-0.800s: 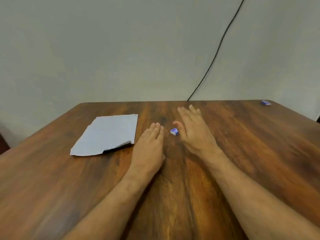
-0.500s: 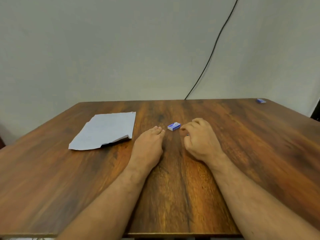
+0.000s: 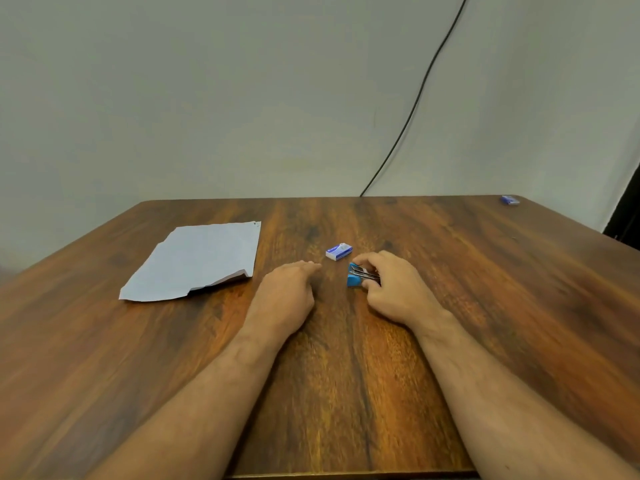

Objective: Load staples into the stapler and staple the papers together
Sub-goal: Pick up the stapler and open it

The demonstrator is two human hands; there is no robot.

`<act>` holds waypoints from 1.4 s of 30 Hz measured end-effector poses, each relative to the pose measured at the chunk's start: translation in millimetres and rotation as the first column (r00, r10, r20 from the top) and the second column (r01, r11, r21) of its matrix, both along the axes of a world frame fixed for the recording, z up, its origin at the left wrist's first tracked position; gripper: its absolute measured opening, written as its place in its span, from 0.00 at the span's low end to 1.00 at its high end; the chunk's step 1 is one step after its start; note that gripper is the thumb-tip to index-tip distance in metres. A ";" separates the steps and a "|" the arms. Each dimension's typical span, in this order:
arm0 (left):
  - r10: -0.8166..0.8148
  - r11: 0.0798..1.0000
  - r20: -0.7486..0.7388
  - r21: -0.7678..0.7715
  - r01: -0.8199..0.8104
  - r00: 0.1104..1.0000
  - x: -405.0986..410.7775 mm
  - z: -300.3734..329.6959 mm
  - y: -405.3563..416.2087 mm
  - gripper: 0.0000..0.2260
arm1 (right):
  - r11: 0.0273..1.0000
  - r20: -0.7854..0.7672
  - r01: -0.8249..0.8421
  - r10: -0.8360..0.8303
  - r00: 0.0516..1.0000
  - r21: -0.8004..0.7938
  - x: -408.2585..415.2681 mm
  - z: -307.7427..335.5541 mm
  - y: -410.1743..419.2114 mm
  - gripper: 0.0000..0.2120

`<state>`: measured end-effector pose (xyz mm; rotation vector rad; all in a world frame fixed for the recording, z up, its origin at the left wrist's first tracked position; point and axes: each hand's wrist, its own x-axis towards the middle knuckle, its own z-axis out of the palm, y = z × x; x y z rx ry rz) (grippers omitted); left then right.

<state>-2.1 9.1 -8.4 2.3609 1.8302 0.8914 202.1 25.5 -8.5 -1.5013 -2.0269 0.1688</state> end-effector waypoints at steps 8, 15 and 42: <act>-0.151 0.974 0.539 -0.062 0.218 0.829 -16.9 0.7 5.2 0.22 | 0.879 -0.738 -0.403 0.092 0.669 -0.255 -53.0 11.6 0.2 0.15; -0.065 0.967 0.694 -0.135 0.218 0.717 -24.4 3.2 7.6 0.11 | 0.864 -0.803 -0.448 0.092 0.589 -0.230 -57.4 5.0 5.1 0.06; -0.067 0.942 0.916 -0.072 0.329 0.395 -29.7 3.1 9.8 0.14 | 0.722 -0.944 -0.625 -0.122 0.307 -0.296 -46.7 11.1 4.7 0.15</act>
